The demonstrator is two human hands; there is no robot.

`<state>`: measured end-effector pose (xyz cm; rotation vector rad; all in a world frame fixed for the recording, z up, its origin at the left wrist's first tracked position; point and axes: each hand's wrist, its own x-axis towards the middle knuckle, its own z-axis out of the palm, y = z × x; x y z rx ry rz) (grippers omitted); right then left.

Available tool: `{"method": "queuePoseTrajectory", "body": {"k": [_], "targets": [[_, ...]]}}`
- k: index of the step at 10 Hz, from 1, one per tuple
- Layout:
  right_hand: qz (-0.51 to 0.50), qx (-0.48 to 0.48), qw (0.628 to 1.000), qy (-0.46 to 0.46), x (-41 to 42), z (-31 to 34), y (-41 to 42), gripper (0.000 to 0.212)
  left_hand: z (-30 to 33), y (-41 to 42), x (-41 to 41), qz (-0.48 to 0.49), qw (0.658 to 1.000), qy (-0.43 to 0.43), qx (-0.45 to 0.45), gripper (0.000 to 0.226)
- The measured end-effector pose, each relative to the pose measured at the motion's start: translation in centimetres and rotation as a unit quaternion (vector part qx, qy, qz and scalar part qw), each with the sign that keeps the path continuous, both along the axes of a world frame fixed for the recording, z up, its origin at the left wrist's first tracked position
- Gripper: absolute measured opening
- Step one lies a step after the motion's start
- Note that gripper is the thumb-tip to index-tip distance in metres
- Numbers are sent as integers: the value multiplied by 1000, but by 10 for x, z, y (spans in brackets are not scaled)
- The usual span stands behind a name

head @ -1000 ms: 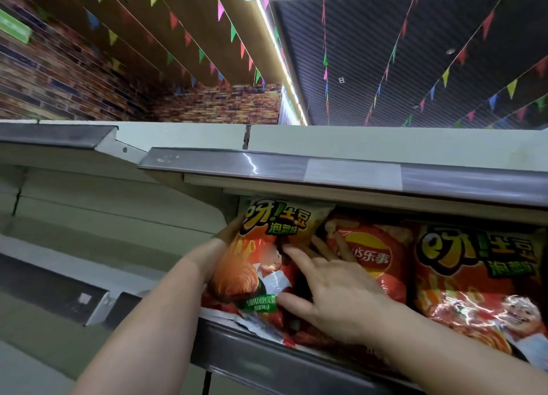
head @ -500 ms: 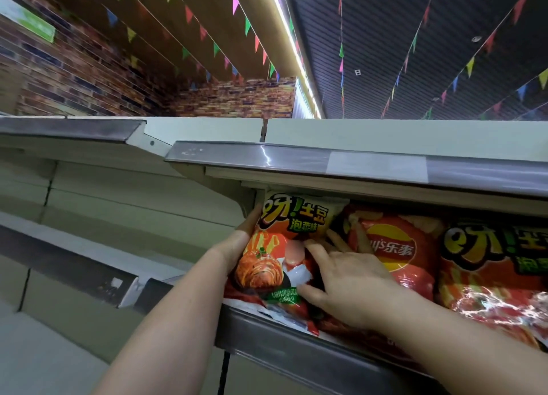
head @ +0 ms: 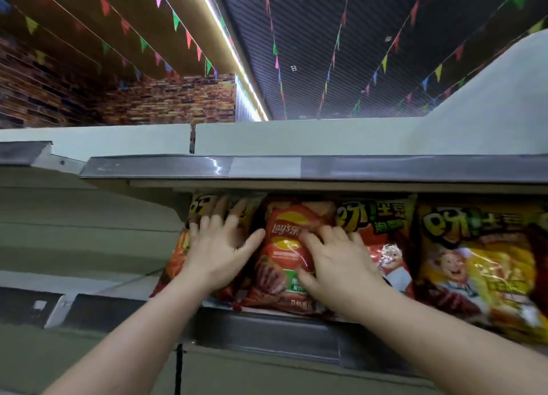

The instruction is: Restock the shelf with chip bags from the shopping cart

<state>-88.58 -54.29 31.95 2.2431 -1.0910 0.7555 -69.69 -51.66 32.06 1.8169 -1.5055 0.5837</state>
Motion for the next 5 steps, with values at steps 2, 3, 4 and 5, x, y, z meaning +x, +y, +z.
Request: {"method": "queuePoseTrajectory", "body": {"k": [2, 3, 4, 5], "targets": [[26, 97, 994, 34, -5, 5, -4, 57, -1, -11, -7, 112, 982, -95, 116, 75], [52, 78, 995, 21, -23, 4, 7, 58, -1, -7, -15, 107, 987, -84, 82, 81], [66, 65, 996, 5, -55, -4, 19, 54, -7, 2, -38, 63, 994, -88, 33, 100], [12, 52, 998, -12, -100, -10, 24, 53, -12, 10, -68, 3, 996, -84, 22, 107]]}}
